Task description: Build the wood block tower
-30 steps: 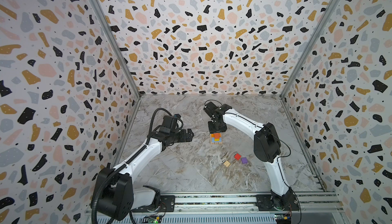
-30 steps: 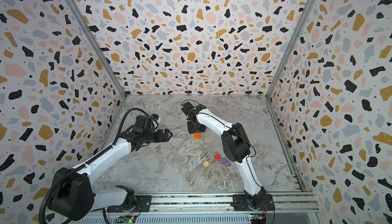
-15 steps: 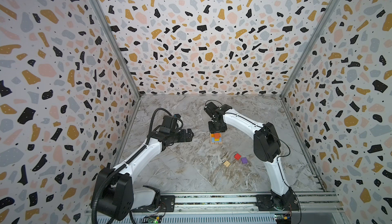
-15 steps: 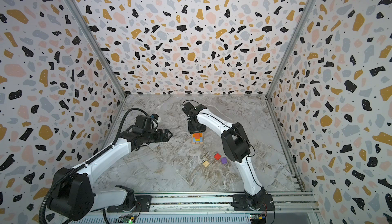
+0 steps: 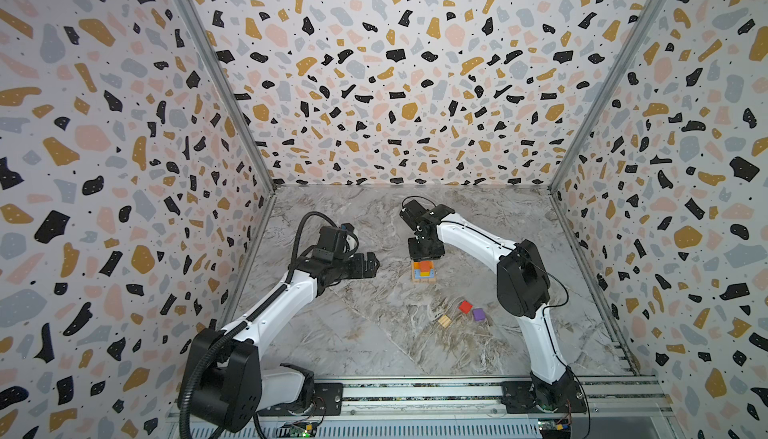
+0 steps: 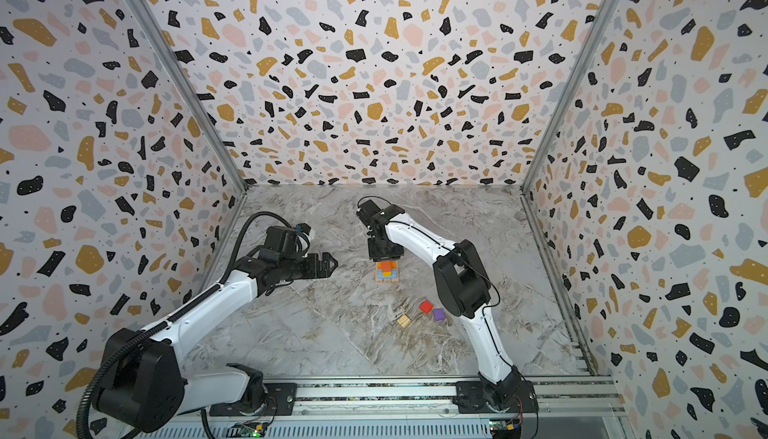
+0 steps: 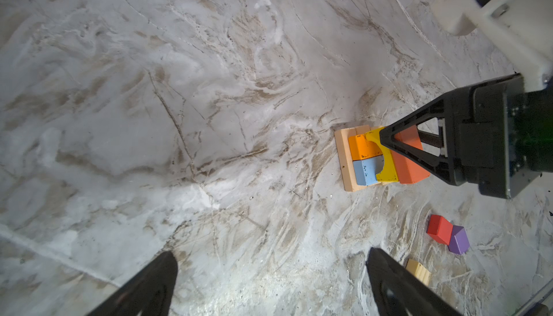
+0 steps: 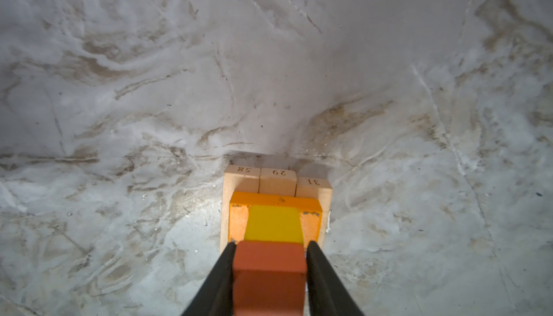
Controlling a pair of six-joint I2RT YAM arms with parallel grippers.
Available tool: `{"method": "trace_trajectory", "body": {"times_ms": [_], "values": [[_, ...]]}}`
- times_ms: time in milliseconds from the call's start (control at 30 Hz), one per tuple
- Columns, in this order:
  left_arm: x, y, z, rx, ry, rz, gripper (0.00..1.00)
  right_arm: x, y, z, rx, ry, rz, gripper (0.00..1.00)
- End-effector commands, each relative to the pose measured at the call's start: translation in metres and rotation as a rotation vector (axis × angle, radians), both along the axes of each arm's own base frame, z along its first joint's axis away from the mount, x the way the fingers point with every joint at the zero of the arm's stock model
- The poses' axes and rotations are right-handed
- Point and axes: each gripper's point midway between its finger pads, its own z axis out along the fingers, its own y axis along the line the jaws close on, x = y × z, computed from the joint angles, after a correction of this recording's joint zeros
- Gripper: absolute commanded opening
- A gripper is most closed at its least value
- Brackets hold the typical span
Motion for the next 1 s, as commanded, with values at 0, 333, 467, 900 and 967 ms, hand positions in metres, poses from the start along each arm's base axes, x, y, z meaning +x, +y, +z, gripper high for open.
{"method": "trace_trajectory", "body": {"times_ms": [0, 333, 467, 900, 967], "values": [[0.003, -0.001, 0.003, -0.007, -0.028, -0.015, 1.0, -0.003, -0.007, -0.004, -0.026, 0.016, 0.0, 0.37], [0.003, -0.001, 0.003, -0.009, -0.028, -0.015, 1.0, -0.003, -0.006, -0.005, -0.026, 0.016, 0.0, 0.42], [0.003, -0.001, 0.003, -0.01, -0.029, -0.015, 1.0, -0.002, -0.006, -0.002, -0.023, 0.011, -0.001, 0.48], [0.004, 0.001, 0.003, -0.006, -0.029, -0.01, 1.0, 0.001, -0.01, 0.039, -0.011, -0.068, 0.009, 0.88], [0.005, 0.001, 0.003, -0.006, -0.03, -0.009, 1.0, -0.001, -0.012, 0.049, -0.01, -0.086, 0.014, 0.93]]}}
